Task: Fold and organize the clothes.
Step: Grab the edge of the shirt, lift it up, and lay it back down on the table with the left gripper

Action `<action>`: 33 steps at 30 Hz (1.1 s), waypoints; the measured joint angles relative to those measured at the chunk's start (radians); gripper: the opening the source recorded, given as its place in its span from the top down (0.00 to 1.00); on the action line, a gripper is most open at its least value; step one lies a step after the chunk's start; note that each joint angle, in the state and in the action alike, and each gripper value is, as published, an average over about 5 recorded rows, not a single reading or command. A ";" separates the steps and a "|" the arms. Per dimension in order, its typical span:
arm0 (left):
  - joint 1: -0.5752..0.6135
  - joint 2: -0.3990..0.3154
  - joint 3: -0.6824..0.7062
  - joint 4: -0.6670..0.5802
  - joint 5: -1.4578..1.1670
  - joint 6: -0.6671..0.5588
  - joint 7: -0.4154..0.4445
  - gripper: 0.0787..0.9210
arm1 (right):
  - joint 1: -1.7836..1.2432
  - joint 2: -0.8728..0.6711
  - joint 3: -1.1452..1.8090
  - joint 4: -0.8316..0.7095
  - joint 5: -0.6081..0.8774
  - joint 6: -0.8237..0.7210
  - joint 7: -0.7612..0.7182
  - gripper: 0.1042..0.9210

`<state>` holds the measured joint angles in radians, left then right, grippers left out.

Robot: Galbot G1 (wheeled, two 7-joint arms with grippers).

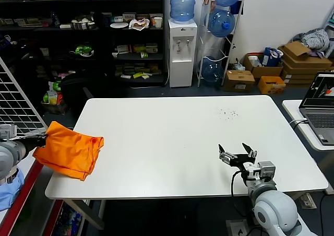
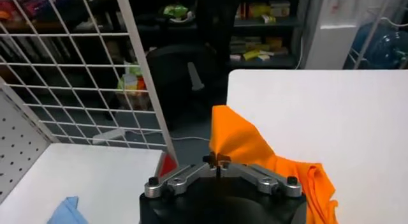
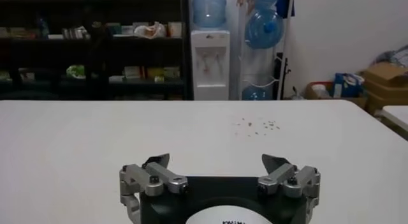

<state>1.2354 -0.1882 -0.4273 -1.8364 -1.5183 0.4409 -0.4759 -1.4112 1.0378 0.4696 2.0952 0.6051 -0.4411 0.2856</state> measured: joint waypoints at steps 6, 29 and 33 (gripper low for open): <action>0.007 -0.031 -0.022 -0.041 -0.043 -0.013 -0.050 0.99 | -0.004 0.007 0.001 -0.001 -0.007 -0.003 0.004 0.00; -0.494 -0.624 0.622 -0.151 -0.121 -0.083 -0.302 0.99 | -0.124 0.091 0.121 0.049 -0.051 -0.026 0.033 0.00; -0.587 -0.748 0.727 -0.084 -0.108 -0.093 -0.329 0.99 | -0.133 0.095 0.134 0.054 -0.048 -0.027 0.034 0.00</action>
<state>0.6487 -0.9366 0.3002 -1.9209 -1.6259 0.3483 -0.8044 -1.5437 1.1326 0.6040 2.1488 0.5572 -0.4677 0.3194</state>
